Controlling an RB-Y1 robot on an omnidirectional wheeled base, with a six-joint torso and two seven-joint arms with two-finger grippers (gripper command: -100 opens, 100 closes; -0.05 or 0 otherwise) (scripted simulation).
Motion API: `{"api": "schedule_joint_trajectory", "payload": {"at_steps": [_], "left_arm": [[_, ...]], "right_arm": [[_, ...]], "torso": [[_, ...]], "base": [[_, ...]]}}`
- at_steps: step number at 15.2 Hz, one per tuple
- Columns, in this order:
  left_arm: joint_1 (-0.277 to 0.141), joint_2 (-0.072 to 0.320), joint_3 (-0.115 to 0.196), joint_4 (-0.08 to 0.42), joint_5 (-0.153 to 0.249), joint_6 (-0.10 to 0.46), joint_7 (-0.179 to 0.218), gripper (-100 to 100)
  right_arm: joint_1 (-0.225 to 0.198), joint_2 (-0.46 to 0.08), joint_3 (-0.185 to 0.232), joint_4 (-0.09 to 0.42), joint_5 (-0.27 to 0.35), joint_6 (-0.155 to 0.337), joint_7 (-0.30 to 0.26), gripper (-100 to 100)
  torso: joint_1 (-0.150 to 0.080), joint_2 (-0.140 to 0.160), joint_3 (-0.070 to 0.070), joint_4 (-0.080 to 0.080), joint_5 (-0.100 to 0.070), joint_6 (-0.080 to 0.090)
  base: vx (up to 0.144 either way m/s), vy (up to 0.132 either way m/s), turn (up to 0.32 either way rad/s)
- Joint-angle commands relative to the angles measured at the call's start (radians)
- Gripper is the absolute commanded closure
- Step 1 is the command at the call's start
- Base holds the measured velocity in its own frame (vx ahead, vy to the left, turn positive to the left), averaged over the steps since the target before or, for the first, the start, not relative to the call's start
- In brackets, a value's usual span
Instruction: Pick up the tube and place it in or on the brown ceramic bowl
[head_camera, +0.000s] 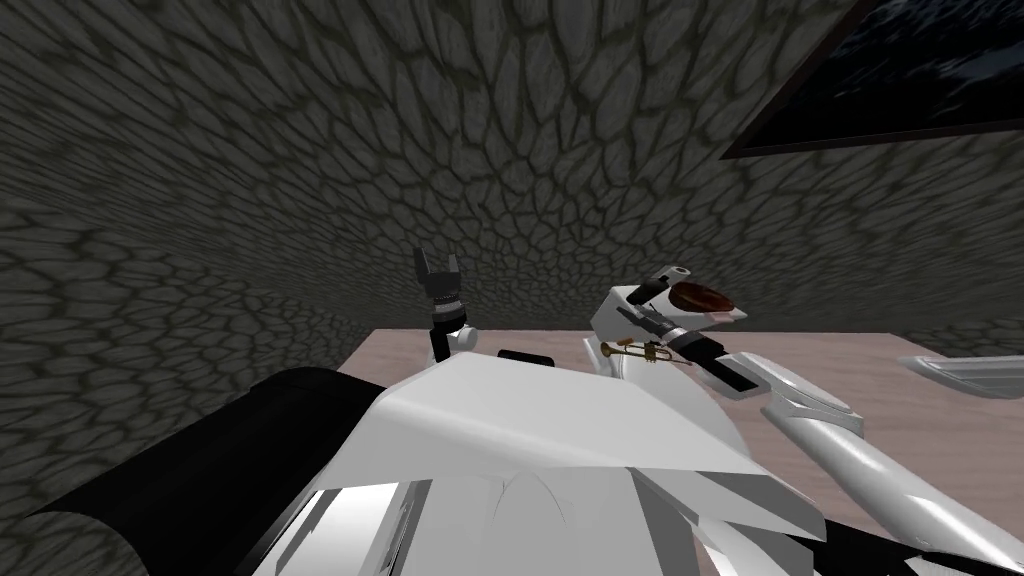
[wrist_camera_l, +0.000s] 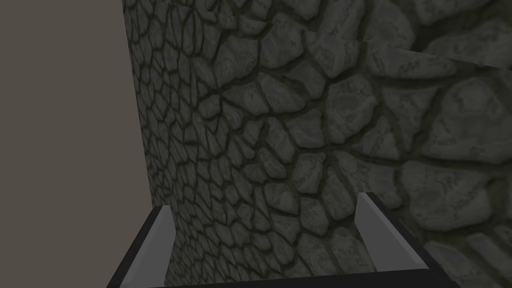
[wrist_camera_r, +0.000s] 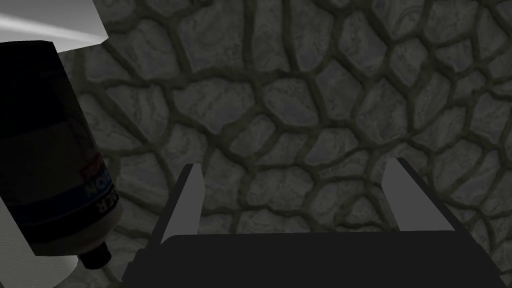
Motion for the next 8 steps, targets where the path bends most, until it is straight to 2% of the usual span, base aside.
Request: {"api": "schedule_joint_trajectory", "payload": {"at_steps": [1, 2, 4, 5, 8], "left_arm": [[0.000, 0.000, 0.000, 0.000, 0.000, 0.000, 0.000, 0], [0.000, 0.000, 0.000, 0.000, 0.000, 0.000, 0.000, 0], [0.000, 0.000, 0.000, 0.000, 0.000, 0.000, 0.000, 0], [0.000, 0.000, 0.000, 0.000, 0.000, 0.000, 0.000, 0], [0.000, 0.000, 0.000, 0.000, 0.000, 0.000, 0.000, 0]], "right_arm": [[0.001, -0.027, -0.002, 0.039, 0.009, 0.014, 0.002, -100], [-0.019, -0.061, 0.002, 0.077, 0.024, 0.026, 0.003, -100], [-0.019, -0.062, 0.002, 0.097, 0.024, 0.026, 0.003, -100], [-0.038, -0.095, 0.007, 0.126, 0.037, 0.039, 0.004, -100], [-0.058, -0.125, 0.012, 0.208, 0.051, 0.052, 0.004, -100]], "torso": [[0.000, 0.000, 0.000, 0.000, 0.000, 0.000], [0.000, 0.000, 0.000, 0.000, 0.000, 0.000], [0.001, 0.001, 0.001, 0.000, 0.000, 0.001], [0.000, 0.001, 0.000, 0.000, 0.000, 0.001], [0.000, 0.000, 0.000, 0.000, 0.000, 0.000]], "base": [[-0.031, 0.045, 0.122], [-0.045, 0.051, 0.171], [-0.035, 0.039, 0.084], [-0.025, 0.036, 0.101], [-0.028, 0.041, 0.142]]}}
